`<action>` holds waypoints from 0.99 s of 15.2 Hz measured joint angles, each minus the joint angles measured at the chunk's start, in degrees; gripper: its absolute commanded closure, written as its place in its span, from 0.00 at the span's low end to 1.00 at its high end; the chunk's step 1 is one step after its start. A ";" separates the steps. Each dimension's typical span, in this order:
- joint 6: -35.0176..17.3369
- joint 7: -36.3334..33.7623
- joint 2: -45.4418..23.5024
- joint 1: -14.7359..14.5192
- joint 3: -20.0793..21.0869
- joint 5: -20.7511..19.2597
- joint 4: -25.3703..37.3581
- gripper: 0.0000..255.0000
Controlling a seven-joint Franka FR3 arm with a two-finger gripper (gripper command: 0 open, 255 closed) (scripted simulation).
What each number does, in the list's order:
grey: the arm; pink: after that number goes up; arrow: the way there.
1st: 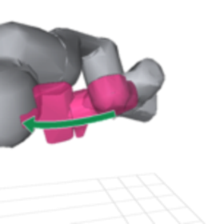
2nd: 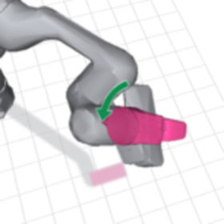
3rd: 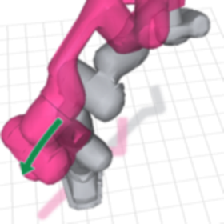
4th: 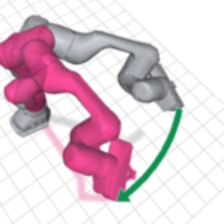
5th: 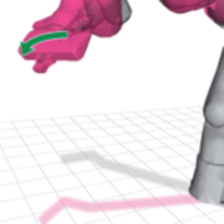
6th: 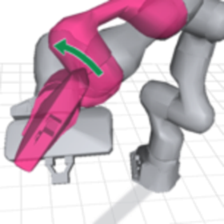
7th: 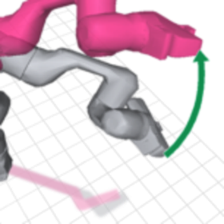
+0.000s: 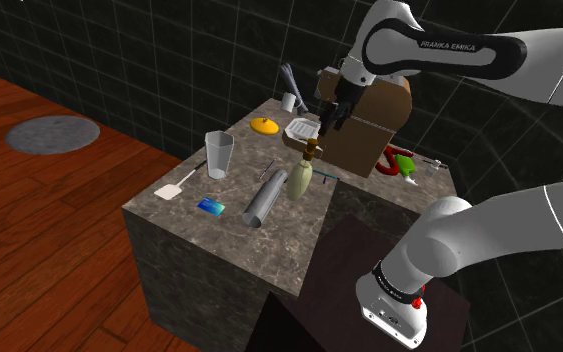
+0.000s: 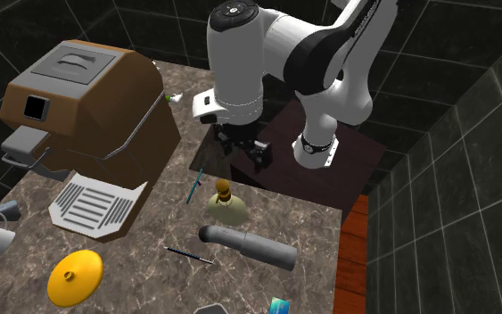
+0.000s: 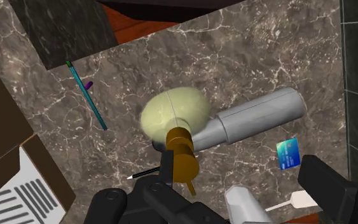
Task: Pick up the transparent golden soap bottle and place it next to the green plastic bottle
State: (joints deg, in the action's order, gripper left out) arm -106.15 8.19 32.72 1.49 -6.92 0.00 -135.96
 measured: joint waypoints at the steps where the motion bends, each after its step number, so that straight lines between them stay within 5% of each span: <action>1: -2.00 0.56 -1.84 0.22 -0.71 -0.03 -0.10 0.00; 6: -9.93 2.04 -9.43 0.64 -2.86 0.70 -0.19 0.00; 15: -16.80 2.35 -12.69 0.32 -3.09 1.33 -3.75 0.00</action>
State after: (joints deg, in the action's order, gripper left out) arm -122.96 10.54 20.04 1.82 -10.01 1.33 -139.71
